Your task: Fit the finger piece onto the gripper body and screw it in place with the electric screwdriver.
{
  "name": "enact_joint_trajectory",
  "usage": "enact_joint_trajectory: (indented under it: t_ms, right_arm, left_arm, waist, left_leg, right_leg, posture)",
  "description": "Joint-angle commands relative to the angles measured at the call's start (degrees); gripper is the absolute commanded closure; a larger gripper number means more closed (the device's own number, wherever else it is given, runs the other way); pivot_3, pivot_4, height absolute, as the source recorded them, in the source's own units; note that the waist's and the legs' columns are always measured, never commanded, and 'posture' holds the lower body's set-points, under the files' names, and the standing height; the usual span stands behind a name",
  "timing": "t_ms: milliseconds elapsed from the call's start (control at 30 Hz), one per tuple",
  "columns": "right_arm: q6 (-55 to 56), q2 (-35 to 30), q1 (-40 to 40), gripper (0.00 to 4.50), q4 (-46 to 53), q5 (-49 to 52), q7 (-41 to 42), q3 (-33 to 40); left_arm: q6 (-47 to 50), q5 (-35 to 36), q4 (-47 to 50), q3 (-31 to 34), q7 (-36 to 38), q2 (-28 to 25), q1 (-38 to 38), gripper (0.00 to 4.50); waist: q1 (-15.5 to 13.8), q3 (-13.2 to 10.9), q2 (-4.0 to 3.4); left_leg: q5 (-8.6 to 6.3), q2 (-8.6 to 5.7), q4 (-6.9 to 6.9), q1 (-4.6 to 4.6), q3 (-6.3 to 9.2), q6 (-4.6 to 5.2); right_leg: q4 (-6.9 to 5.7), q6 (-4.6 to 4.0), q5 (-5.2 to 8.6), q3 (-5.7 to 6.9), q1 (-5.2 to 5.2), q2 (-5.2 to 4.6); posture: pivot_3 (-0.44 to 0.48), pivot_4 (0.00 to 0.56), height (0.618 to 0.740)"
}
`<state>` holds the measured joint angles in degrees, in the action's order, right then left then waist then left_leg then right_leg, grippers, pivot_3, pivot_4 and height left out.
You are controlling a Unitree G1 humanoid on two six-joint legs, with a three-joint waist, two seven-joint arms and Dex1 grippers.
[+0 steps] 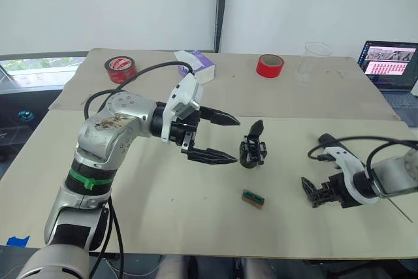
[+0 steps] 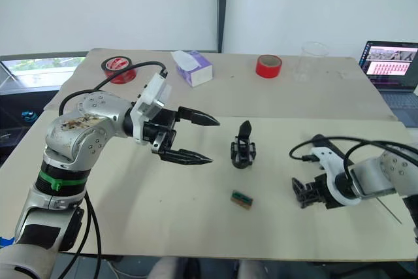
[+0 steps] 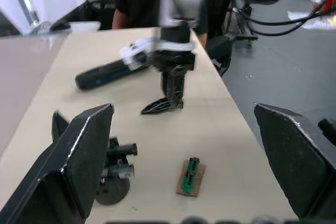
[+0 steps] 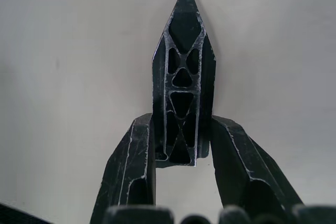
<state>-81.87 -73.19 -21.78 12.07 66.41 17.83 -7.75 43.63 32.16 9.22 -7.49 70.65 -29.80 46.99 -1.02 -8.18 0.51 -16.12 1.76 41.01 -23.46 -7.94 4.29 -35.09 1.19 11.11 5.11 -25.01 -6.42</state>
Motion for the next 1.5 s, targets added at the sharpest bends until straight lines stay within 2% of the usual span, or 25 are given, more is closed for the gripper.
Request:
enact_joint_trajectory:
  t_ms: [33, 100, 233, 400, 467, 567, 600, 967, 1233, 1333, 1500]
  right_arm:
    - [19.90, -4.84, 1.09, 3.43, 6.69, -14.30, 14.56, 1.72]
    - [28.51, -2.03, -0.45, 3.43, 5.70, -20.35, 14.52, 4.44]
    - [35.33, 7.00, -3.29, 3.43, 7.35, -24.84, 10.68, 9.99]
    - [35.35, 17.33, -8.87, 3.43, 14.20, -27.54, 6.50, 8.69]
    - [33.81, 20.65, -11.17, 3.43, 16.05, -28.05, 5.44, 7.77]
    - [31.53, 24.40, -14.03, 3.43, 19.47, -28.13, 5.11, 5.61]
    - [30.80, 25.40, -14.77, 3.43, 20.38, -28.15, 4.95, 5.07]
    - [24.94, 31.93, -16.17, 3.43, 22.15, -27.67, 3.52, 6.54]
    - [21.68, 34.61, -15.76, 3.43, 21.57, -27.42, 1.63, 10.07]
    - [21.21, 34.80, -15.89, 3.43, 21.77, -27.70, 1.82, 10.15]
    - [20.97, 34.73, -15.74, 3.43, 22.06, -28.33, 1.60, 10.00]
  left_arm:
    - [7.57, 4.29, -2.45, 4.47, -9.64, 4.75, 1.91, 0.00]
    - [12.08, 6.10, -5.04, 7.95, -17.12, 9.23, 3.18, 0.00]
    - [14.89, 7.71, -10.55, 14.20, -29.43, 17.27, 4.71, 0.00]
    - [14.82, 9.73, -10.99, 16.74, -36.46, 23.32, 5.09, 0.00]
    - [14.10, 9.79, -11.16, 16.71, -37.14, 23.93, 5.07, 0.00]
    - [14.10, 10.71, -11.36, 16.58, -36.76, 24.41, 5.46, 0.81]
    - [14.16, 10.46, -11.60, 16.25, -37.01, 24.31, 5.77, 1.25]
    - [13.75, 14.18, -11.15, 19.60, -40.82, 25.67, 5.85, 1.29]
    - [13.78, 15.55, -10.61, 19.01, -40.98, 24.55, 4.99, 1.29]
    - [12.75, 14.85, -10.61, 18.03, -40.92, 24.37, 4.46, 2.03]
    - [12.50, 15.09, -10.83, 17.85, -41.39, 24.34, 4.40, 4.46]
  waist:
    - [0.29, -0.01, 0.03]
    - [0.43, -0.05, 0.11]
    - [0.37, -0.09, 0.19]
    - [0.30, -0.10, 0.19]
    - [0.33, -0.10, 0.20]
    - [0.30, -0.10, 0.19]
    - [0.28, -0.09, 0.19]
    - [0.33, -0.09, 0.19]
    - [0.36, -0.09, 0.19]
    - [0.36, -0.09, 0.19]
    - [0.35, -0.09, 0.19]
  left_leg:
    - [0.00, 0.01, 0.03, 0.01, 0.00, 0.01]
    - [-0.02, 0.00, 0.07, 0.06, 0.00, 0.04]
    - [0.04, -0.03, -0.02, 0.15, -0.04, -0.05]
    - [0.17, 0.04, -0.11, 0.13, -0.02, -0.27]
    - [0.17, 0.01, -0.10, 0.14, -0.04, -0.27]
    - [0.18, 0.01, -0.08, 0.16, -0.05, -0.28]
    - [0.18, 0.01, -0.09, 0.16, -0.04, -0.28]
    - [0.19, -0.02, -0.11, 0.14, -0.04, -0.27]
    - [0.19, -0.02, -0.11, 0.15, -0.04, -0.27]
    - [0.19, -0.03, -0.12, 0.15, -0.04, -0.27]
    - [0.19, -0.03, -0.12, 0.15, -0.04, -0.27]
  right_leg:
    - [0.00, 0.12, 0.04, -0.01, 0.01, 0.01]
    - [0.03, 0.25, 0.05, -0.05, 0.08, 0.01]
    - [-0.02, 0.26, 0.02, -0.20, 0.04, 0.04]
    - [-0.05, -0.16, -0.21, -0.14, -0.01, 0.16]
    - [-0.06, -0.17, -0.22, -0.14, 0.00, 0.15]
    - [-0.07, -0.20, -0.23, -0.14, 0.01, 0.15]
    - [-0.07, -0.20, -0.23, -0.12, 0.02, 0.15]
    - [-0.06, -0.26, -0.26, -0.11, 0.01, 0.15]
    - [-0.07, -0.27, -0.26, -0.11, 0.01, 0.15]
    - [-0.07, -0.27, -0.26, -0.11, 0.01, 0.15]
    - [-0.06, -0.27, -0.26, -0.10, 0.01, 0.15]
  posture:
    - [0.000, 0.150, 0.740]
    - [0.000, 0.150, 0.740]
    - [0.000, 0.150, 0.740]
    - [0.000, 0.150, 0.740]
    - [0.000, 0.150, 0.740]
    - [0.000, 0.150, 0.740]
    - [0.000, 0.150, 0.740]
    - [0.000, 0.150, 0.740]
    - [0.000, 0.150, 0.740]
    - [0.000, 0.150, 0.740]
    - [0.000, 0.150, 0.740]
